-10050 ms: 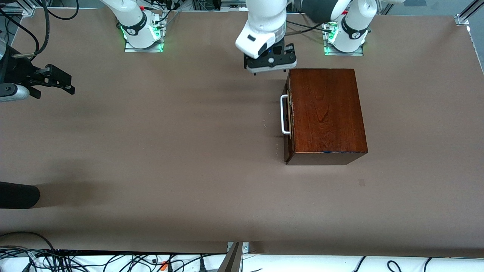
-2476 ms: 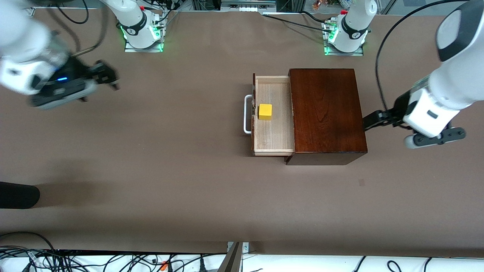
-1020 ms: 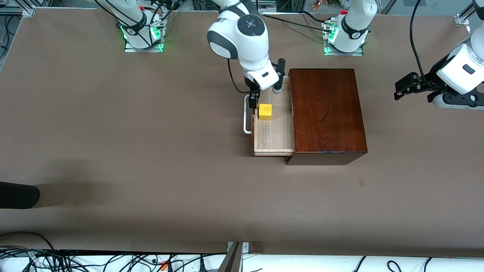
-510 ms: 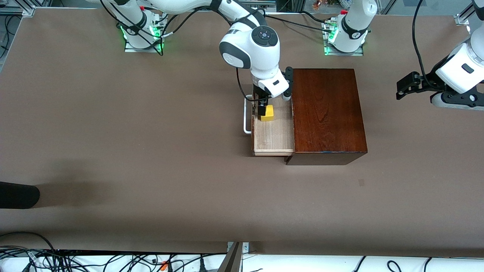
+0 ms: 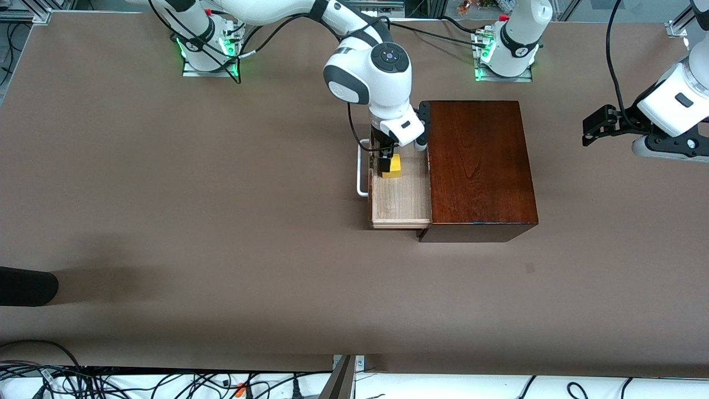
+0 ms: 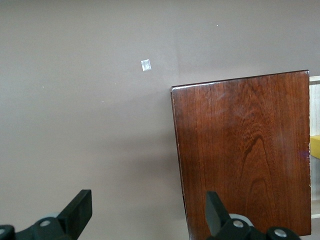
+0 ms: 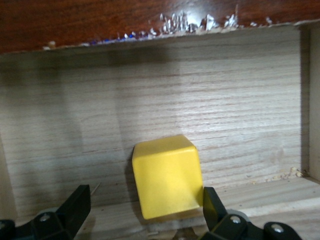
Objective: Open drawer, take yellow block, close drawer
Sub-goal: 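Close the right gripper on the yellow cube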
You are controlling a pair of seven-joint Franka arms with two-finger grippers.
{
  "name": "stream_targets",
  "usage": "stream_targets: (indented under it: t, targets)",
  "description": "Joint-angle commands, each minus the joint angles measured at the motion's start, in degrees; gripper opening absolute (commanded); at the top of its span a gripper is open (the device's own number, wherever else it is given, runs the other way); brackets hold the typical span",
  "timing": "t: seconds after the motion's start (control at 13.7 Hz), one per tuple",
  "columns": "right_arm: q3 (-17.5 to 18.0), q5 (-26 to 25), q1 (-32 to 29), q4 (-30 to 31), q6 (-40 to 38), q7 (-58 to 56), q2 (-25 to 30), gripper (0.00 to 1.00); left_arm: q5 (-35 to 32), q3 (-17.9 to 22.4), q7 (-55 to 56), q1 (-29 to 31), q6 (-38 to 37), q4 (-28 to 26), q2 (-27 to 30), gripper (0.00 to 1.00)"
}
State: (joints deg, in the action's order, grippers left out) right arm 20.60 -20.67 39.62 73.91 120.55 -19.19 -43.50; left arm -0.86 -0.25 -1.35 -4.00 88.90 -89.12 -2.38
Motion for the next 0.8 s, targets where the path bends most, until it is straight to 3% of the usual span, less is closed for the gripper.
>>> stream_targets:
  t: [0.0, 0.07, 0.15, 0.22, 0.29, 0.36, 0.51, 0.73]
  targets:
    - [-0.73, -1.21, 1.34, -3.94, -0.23, -0.76, -2.81, 1.0, -0.72, -0.02, -0.23, -0.4, 0.13, -0.88, 0.71, 1.0]
    - [-0.73, -1.99, 1.34, -4.47, -0.31, -0.93, -3.25, 0.92, -0.63, -0.02, -0.23, -0.4, 0.13, -0.8, 0.62, 1.0]
    - [-0.65, -2.09, 1.43, -4.65, -0.66, -0.85, -3.26, 0.73, -0.63, 0.07, -0.23, -0.4, 0.13, -0.8, 0.53, 1.0]
    - [-0.73, -2.09, 1.34, -4.83, -0.84, -0.93, -3.17, 0.66, -0.63, -0.02, -0.23, -0.4, 0.13, -0.8, 0.53, 1.0]
    - [-0.73, -2.09, 1.34, -4.83, -0.93, -0.94, -3.08, 0.68, -0.63, -0.02, -0.23, -0.4, 0.13, -0.71, 0.53, 1.0]
    - [-0.65, -2.09, 1.34, -4.83, -1.01, -0.76, -3.08, 0.82, -0.63, -0.02, -0.23, -0.4, 0.13, -0.71, 0.53, 1.0]
    - [-0.64, -1.91, 1.25, -5.53, -2.59, -0.76, -2.73, 0.98, -0.54, -0.02, -0.23, -0.4, 0.13, -0.71, 0.53, 1.0]
    - [-0.56, -1.56, 1.25, -8.26, -5.15, -0.67, -2.9, 0.99, -0.54, 0.07, -0.23, -0.4, 0.22, -0.71, 0.53, 1.0]
